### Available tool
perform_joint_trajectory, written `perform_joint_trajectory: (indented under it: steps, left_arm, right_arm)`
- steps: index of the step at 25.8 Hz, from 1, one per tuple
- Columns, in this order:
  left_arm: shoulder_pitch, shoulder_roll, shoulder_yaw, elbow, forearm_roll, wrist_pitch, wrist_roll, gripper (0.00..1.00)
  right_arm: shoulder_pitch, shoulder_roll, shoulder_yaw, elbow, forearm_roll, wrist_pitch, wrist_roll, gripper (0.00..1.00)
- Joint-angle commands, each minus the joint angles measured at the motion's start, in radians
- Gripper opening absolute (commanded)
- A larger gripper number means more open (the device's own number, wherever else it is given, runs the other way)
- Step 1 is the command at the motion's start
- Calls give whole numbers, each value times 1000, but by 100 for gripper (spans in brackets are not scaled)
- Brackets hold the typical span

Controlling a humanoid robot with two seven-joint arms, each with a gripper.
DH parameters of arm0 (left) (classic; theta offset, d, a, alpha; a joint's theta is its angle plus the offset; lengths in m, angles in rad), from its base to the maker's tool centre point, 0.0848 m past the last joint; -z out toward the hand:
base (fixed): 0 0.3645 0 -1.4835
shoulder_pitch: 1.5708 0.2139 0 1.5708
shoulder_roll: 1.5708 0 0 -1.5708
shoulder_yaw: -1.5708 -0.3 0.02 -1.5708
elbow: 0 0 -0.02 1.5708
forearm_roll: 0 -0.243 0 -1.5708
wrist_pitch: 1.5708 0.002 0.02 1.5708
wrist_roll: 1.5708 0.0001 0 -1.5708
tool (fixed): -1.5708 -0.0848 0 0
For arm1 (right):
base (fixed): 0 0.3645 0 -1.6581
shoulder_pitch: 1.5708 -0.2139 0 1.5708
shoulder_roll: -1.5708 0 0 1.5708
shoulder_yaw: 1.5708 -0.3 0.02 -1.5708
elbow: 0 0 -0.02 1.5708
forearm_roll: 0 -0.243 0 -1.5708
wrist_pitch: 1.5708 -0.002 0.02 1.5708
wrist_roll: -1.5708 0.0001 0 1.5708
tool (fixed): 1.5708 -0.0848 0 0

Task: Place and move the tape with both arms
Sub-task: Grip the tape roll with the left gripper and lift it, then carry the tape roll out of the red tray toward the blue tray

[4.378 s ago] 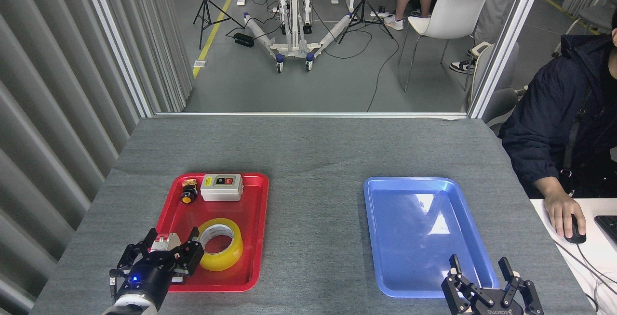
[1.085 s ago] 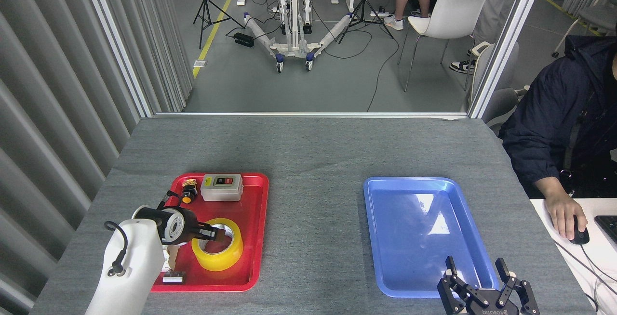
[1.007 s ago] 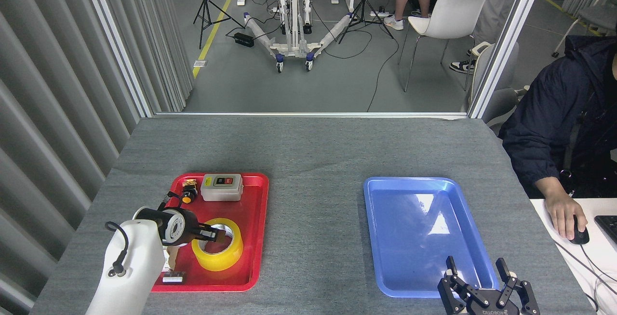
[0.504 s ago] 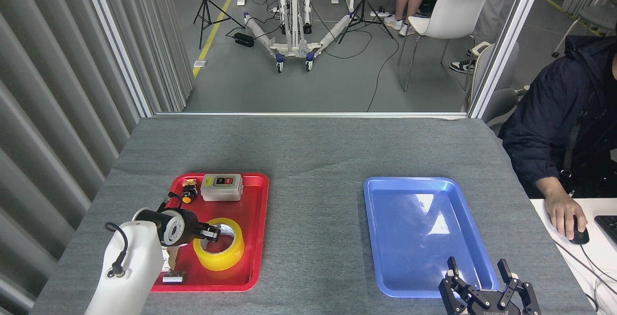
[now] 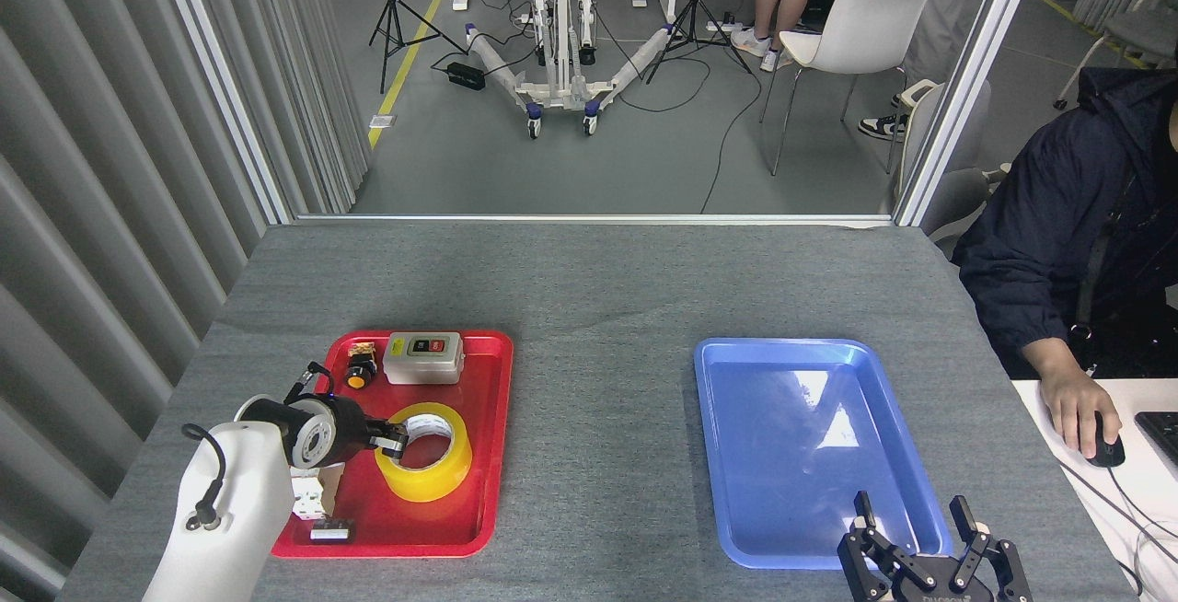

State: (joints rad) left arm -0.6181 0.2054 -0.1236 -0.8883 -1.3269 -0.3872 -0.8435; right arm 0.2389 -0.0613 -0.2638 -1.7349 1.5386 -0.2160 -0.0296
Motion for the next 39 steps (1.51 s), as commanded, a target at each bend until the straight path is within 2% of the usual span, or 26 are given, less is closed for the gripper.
perform_joint_trajectory:
  steps: [1,6,9,14,17,21,24,28,33,36,39]
  left_arm:
    - [0,2,4,-1,0,-7,3,17]
    - [4,9,48,-17,2,-9,11,12]
    - [29,9,136,-64,12,-58,64,2]
    - [66,-3,216,-100,17,-101,317,0]
    - [90,-18,256,-127,31,-108,403,0]
    - [146,-44,297,-156,164,-210,403,0]
    - [201,-112,325,-204,195,-217,402,0]
    - [232,-159,331,-210,250,-220,409,0]
    - [268,-152,321,-199,474,-243,400,0]
    - [340,-149,309,-215,528,-395,365,0]
    - [413,-152,292,-253,537,-398,302,0]
  right_arm:
    - [2,0,0,0,0,0,0,100]
    - [3,-2,0,0,0,0,0,100]
    - [2,-2,0,0,0,0,0,100]
    - [2,-2,2,0,0,0,0,100]
    - [2,-2,2,0,0,0,0,100]
    - [2,-2,2,0,0,0,0,100]
    - [3,-2,1,0,0,0,0,100]
    - [2,-5,0,0,0,0,0,100]
    - [2,-6,3,0,8,-2,0,100]
    - [3,-6,3,0,11,-2,0,100]
    - [5,-2,5,0,18,-2,-3,100]
